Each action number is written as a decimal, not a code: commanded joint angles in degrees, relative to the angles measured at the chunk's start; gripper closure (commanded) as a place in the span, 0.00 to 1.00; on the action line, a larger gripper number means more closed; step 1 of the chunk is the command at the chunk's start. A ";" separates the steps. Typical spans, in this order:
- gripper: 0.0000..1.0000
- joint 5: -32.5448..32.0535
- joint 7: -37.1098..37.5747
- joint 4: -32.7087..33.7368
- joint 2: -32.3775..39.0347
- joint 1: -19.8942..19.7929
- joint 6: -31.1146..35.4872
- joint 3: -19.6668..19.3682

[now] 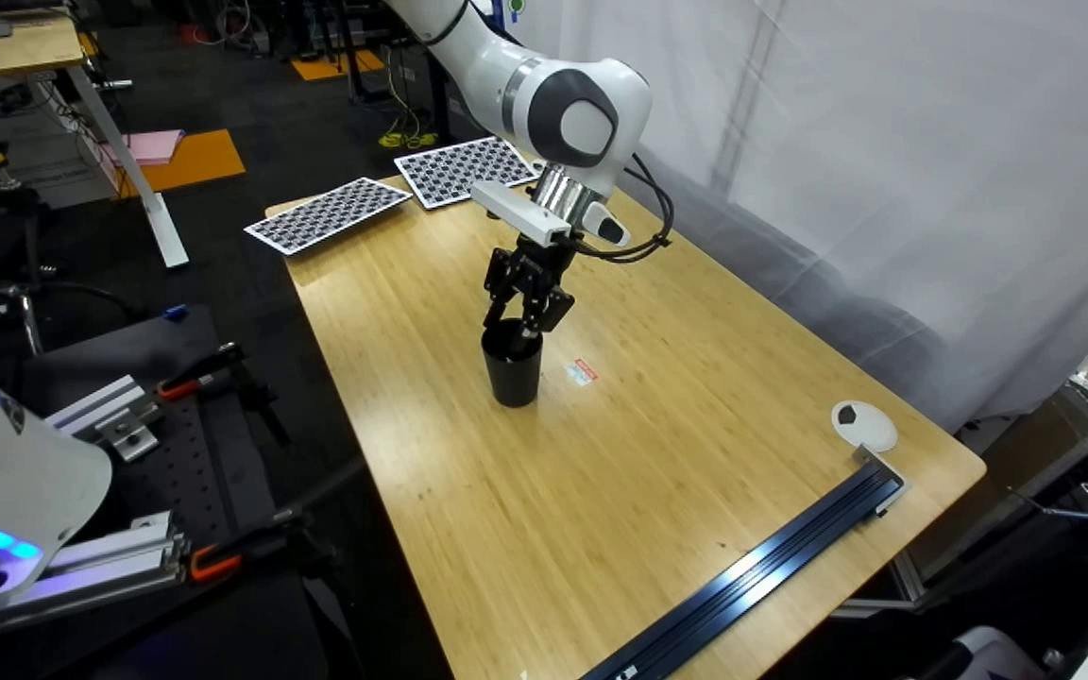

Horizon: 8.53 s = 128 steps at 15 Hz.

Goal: Take the marker out of the cup and put it on the table

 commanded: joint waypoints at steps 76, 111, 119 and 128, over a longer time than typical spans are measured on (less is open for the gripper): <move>0.95 -5.93 -8.56 21.07 15.34 1.59 -17.58 0.81; 0.95 -4.98 -3.55 13.60 -4.02 5.97 -12.49 4.90; 0.95 -6.03 -3.08 0.45 -6.70 6.95 -0.05 5.23; 0.95 -4.98 -2.28 -4.46 -5.44 8.06 9.73 6.42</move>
